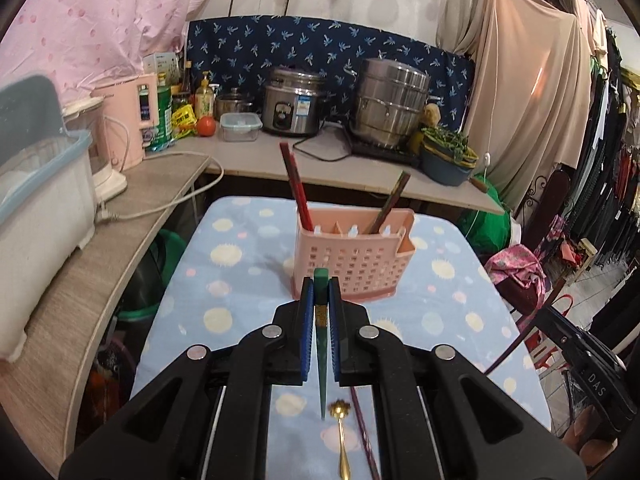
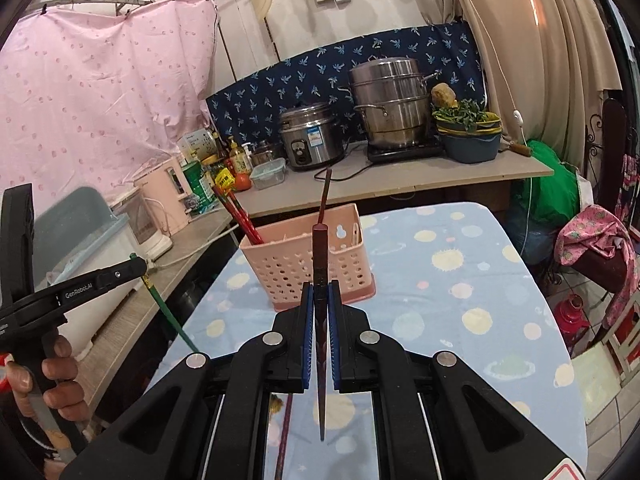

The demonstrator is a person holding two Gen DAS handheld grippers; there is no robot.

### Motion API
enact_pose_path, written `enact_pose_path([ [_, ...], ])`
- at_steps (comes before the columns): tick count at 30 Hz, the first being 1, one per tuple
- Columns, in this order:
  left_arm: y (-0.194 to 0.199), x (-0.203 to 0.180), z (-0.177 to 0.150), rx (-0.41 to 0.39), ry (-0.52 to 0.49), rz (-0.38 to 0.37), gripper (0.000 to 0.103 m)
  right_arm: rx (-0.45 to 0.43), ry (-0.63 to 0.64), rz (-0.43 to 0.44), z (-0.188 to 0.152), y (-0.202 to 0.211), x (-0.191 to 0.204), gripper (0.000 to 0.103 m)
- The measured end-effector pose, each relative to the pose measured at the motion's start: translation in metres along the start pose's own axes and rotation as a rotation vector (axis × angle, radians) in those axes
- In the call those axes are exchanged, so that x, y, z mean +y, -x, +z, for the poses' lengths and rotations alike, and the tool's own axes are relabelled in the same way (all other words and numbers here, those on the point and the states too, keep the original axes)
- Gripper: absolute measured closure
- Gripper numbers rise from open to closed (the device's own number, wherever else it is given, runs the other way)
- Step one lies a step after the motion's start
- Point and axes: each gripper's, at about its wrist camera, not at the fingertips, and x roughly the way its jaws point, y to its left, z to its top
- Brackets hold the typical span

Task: Organize utensils
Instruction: 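Lift both chopsticks over the pink holder and open both grippers to release them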

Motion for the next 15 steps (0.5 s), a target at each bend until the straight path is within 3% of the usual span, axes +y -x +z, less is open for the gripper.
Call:
enact_pose_path([
  [7,-0.006,-0.004,0.060,-0.078,0.003,-0.012,0.096,-0.114,-0.009,0.010,0.062,-0.017,0.006,0.096],
  [15,0.001,-0.009,0.133,-0.242,0.018,-0.028,0.096,-0.204,-0.047,0.029,0.134,-0.059,0.020,0.096],
])
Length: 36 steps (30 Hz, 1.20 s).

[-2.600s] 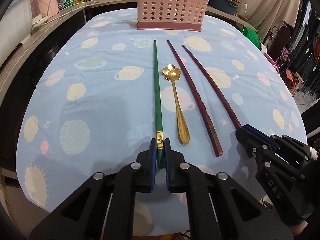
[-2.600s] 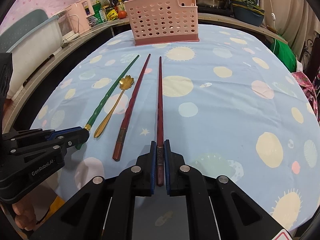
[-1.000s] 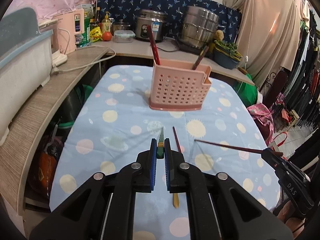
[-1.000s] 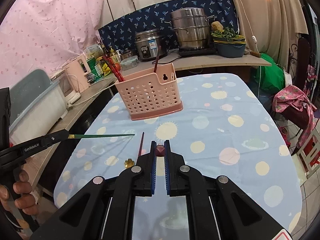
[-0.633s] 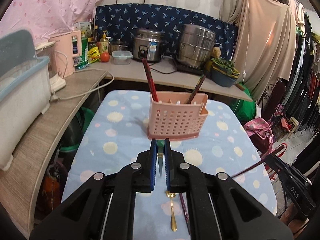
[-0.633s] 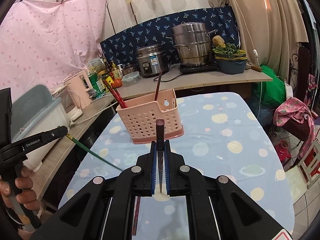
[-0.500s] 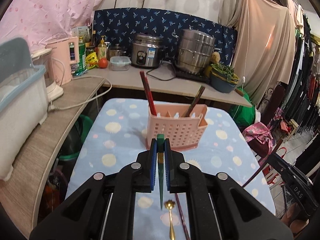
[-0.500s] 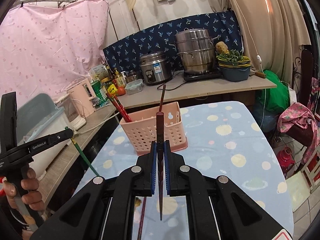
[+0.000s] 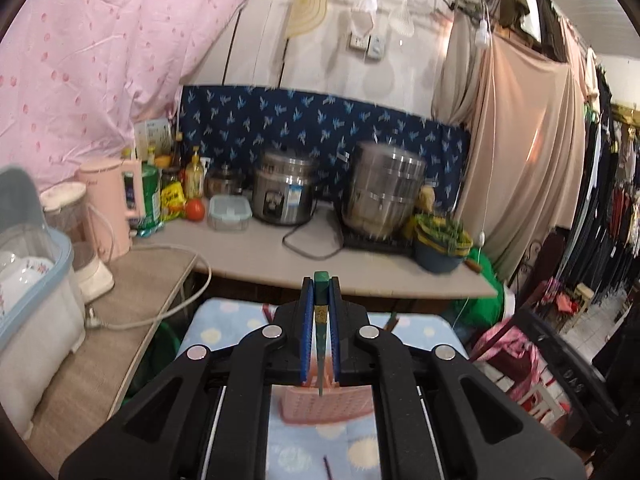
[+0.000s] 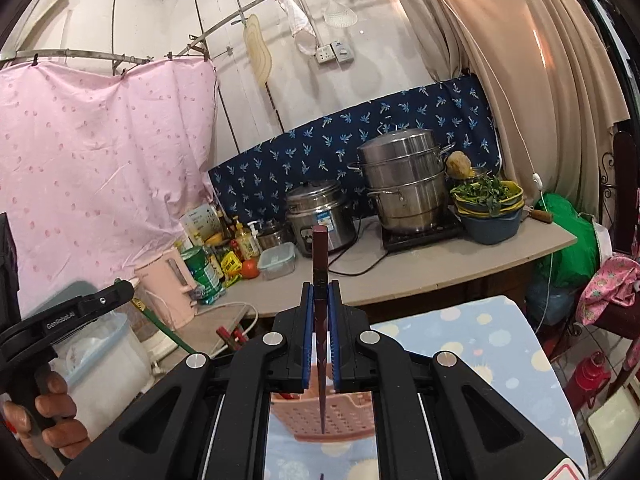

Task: Organize utensils
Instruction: 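Lift both chopsticks over the pink holder and open both grippers to release them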

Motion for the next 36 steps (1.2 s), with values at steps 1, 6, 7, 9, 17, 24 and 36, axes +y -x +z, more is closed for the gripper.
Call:
enact_pose_path([
  [1,-0.001,-0.001,0.005,-0.016,0.000,-0.002,0.096,-0.006,-0.006,0.003,0.005,-0.008,0.001,0.096],
  [6,-0.022,-0.004,0.026,-0.056,-0.011,0.021,0.096,0.004,-0.012,-0.003,0.008,-0.046,0.001,0.096],
  [7,-0.028,-0.004,0.025,-0.053,-0.014,0.020,0.096,0.010,-0.014,-0.002,0.006,-0.053,0.000,0.096],
  [9,-0.043,-0.003,0.024,-0.048,-0.018,0.033,0.096,0.021,-0.010,-0.012,0.001,-0.067,-0.001,0.096],
  [17,-0.083,0.001,0.004,0.015,-0.013,0.042,0.096,0.100,-0.011,-0.021,-0.026,-0.101,-0.008,0.096],
  [24,-0.098,0.005,-0.015,0.072,0.002,0.052,0.096,0.164,0.002,-0.037,-0.045,-0.116,-0.011,0.096],
  [36,-0.095,0.008,-0.039,0.102,0.001,0.093,0.061,0.157,0.013,-0.051,-0.056,-0.090,-0.014,0.076],
])
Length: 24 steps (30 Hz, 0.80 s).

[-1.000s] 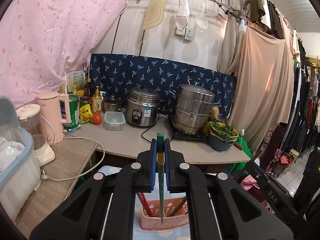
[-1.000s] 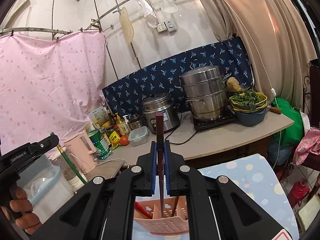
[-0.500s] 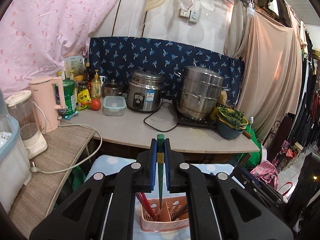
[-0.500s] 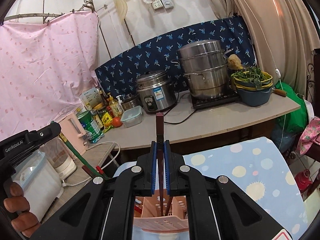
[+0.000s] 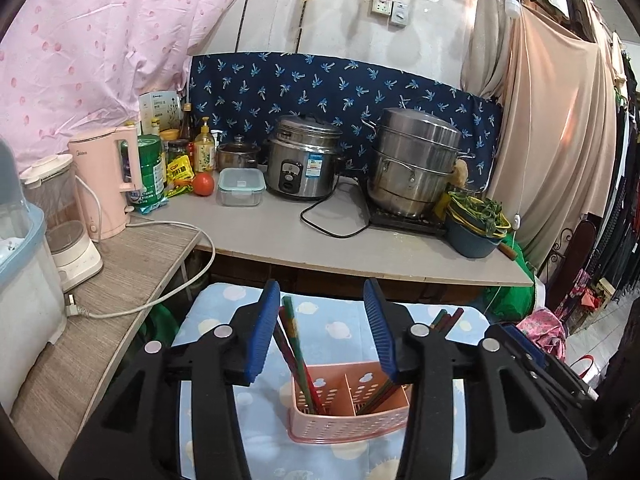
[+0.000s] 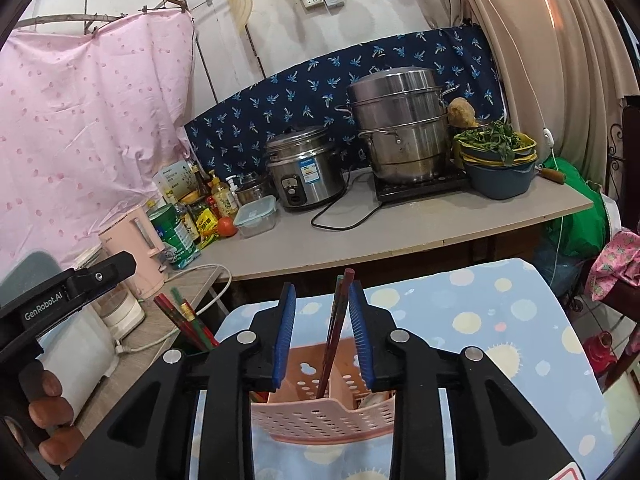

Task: Organize utensils
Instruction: 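Lift both chopsticks over the pink holder and open both grippers to release them, then move both open grippers back over the gold spoon and last chopstick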

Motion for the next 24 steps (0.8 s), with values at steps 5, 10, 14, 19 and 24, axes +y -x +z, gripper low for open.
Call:
enact_pose_path([
  [5,0.008,-0.004,-0.010,0.007,-0.024,0.023,0.054,0.008,0.024,0.013,-0.009,0.015,0.008,0.074],
  [10,0.015,-0.011,-0.025,0.031,-0.061,0.053,0.052,0.032,0.017,0.026,-0.026,0.031,0.009,0.070],
  [14,0.021,-0.011,-0.040,0.066,-0.064,0.054,0.052,0.048,0.013,0.022,-0.043,0.046,0.007,0.070],
  [19,0.029,-0.011,-0.064,0.100,-0.072,0.071,0.052,0.074,0.017,0.012,-0.069,0.064,0.004,0.070],
  [24,0.037,-0.007,-0.092,0.147,-0.063,0.071,0.052,0.109,0.026,0.000,-0.099,0.082,0.001,0.070],
])
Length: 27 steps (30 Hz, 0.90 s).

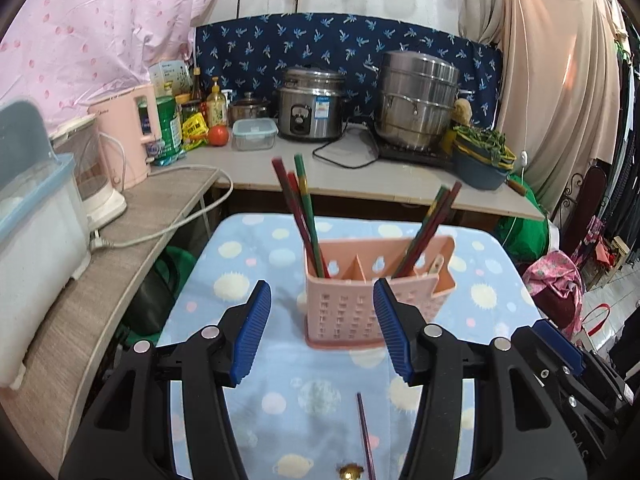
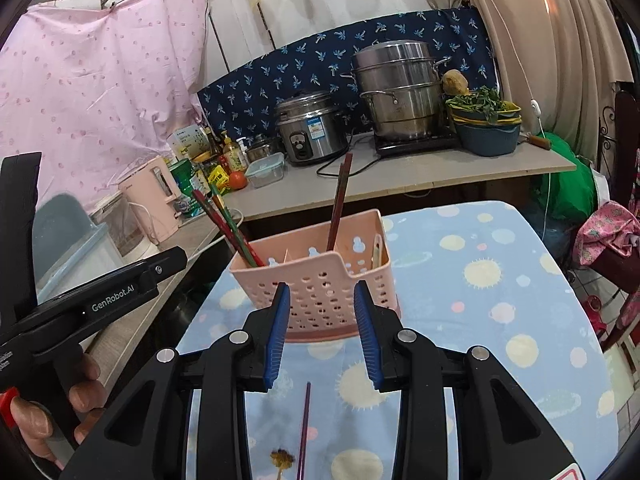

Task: Organize utensils
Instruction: 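Move both open grippers back over the gold spoon and last chopstick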

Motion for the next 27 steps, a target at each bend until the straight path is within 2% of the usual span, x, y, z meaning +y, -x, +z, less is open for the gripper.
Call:
enact_pose_path([
  [15,0.001,0.024,-0.111,0.179,0.024,0.023,0.052,0.178,0.095,-0.028,-0.118,0.022,0.008,0.070],
  [27,0.012,0.029,-0.165,0.247,0.012,0.033,0.052,0.280,0.111,-0.009,-0.172,0.022,0.015,0.070],
])
